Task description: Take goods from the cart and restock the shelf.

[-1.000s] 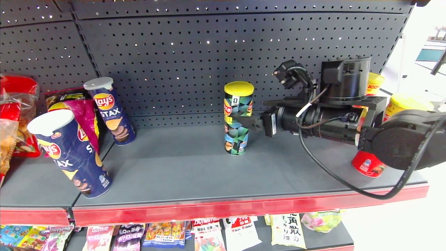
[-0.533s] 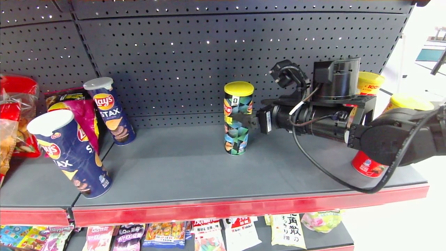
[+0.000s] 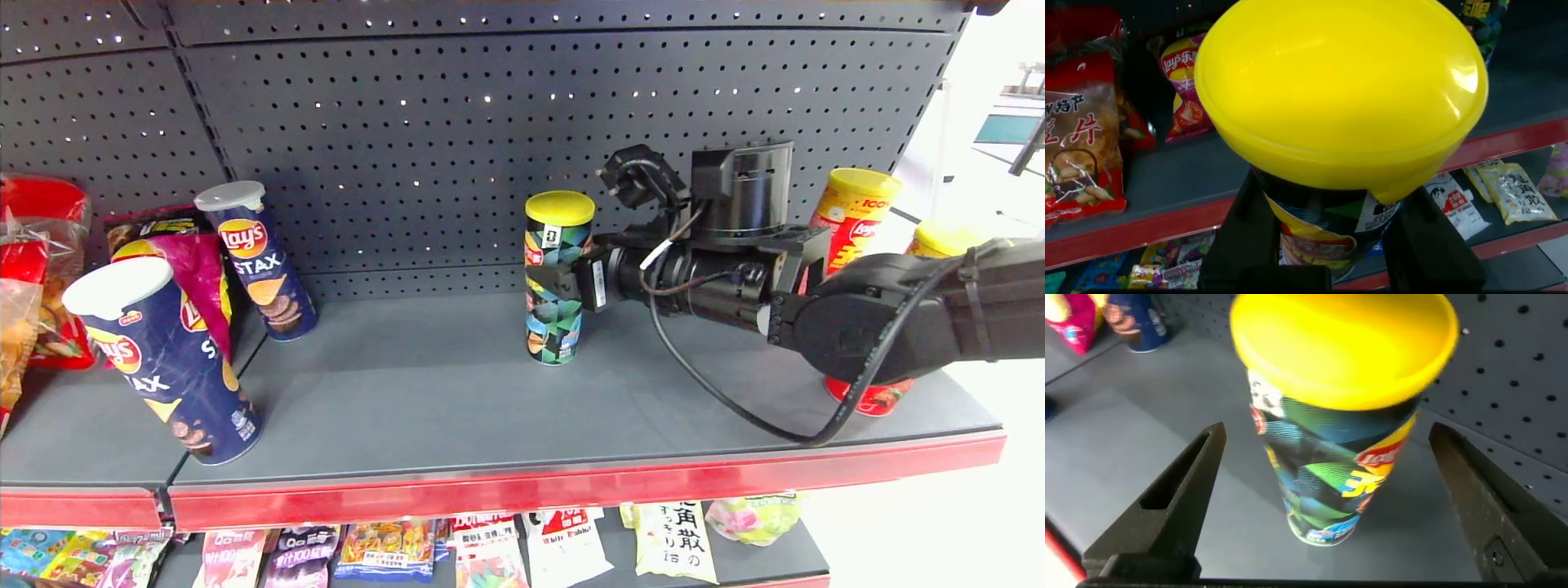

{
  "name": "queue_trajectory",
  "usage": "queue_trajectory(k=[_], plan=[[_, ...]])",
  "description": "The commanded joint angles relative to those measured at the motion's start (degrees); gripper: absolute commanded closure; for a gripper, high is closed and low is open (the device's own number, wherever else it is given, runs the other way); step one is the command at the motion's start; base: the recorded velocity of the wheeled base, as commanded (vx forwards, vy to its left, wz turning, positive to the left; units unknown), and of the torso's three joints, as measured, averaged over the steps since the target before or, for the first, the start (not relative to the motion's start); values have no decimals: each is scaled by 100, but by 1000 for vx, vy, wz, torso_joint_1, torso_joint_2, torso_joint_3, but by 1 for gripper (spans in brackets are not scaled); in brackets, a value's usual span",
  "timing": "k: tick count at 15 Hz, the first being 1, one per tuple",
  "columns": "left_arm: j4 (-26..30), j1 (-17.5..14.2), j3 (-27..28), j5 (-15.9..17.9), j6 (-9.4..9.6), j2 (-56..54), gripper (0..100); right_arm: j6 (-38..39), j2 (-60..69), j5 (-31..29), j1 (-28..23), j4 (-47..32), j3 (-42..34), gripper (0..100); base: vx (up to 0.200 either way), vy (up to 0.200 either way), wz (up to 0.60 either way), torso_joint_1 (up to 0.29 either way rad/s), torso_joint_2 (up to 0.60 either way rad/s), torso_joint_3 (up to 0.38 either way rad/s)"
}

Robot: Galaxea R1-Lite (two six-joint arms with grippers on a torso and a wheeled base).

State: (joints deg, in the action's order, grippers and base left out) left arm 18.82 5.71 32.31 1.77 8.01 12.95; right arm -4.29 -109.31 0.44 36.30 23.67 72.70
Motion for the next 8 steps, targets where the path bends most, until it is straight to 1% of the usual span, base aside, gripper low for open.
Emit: queue_trajectory(k=[1, 8], plan=[[-1, 1, -5, -1, -1, 15, 100, -2, -46, 0, 17, 6, 7, 0, 0, 0, 0, 0, 0, 0], [7, 1, -49, -1, -10, 41, 100, 78, -213, -18, 26, 6, 218, 0, 0, 0, 0, 0, 0, 0]])
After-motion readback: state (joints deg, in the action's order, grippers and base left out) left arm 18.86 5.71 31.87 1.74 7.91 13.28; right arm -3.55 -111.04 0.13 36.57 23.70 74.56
